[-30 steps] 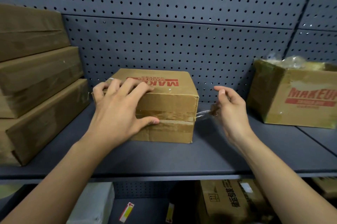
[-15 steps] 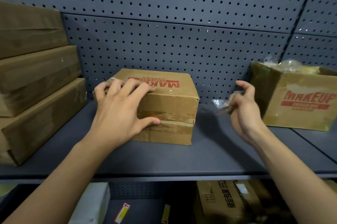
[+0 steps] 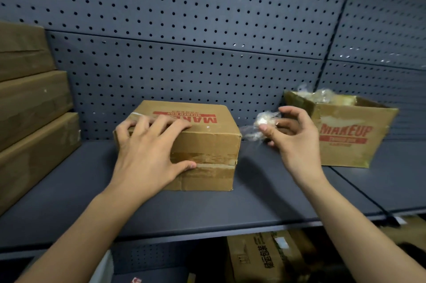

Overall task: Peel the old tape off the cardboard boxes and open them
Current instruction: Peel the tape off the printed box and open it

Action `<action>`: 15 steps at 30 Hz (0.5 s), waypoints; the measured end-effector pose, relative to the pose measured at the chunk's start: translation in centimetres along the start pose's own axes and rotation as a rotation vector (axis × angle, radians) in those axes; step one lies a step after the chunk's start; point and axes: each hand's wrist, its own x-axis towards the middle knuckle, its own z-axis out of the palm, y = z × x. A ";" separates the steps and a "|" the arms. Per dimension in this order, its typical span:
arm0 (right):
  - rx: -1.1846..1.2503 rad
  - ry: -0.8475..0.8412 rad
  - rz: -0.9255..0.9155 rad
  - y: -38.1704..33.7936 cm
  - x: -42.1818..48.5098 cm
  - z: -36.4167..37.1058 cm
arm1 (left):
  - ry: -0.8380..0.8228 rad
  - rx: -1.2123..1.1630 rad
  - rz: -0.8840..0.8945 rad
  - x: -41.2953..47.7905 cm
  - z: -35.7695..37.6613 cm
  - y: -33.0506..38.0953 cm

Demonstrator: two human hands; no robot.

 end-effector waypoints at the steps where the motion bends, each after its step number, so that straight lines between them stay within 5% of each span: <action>1: -0.039 0.024 -0.027 -0.4 0.3 -0.5 | 0.012 0.005 0.001 0.1 0.2 0.5; 8: -0.124 0.203 -0.201 -3.2 4.1 -4.4 | 0.037 0.022 -0.001 0.9 1.5 2.3; 15: -0.297 0.385 -0.165 -2.7 9.7 -6.9 | -0.017 0.020 0.044 0.4 1.4 1.6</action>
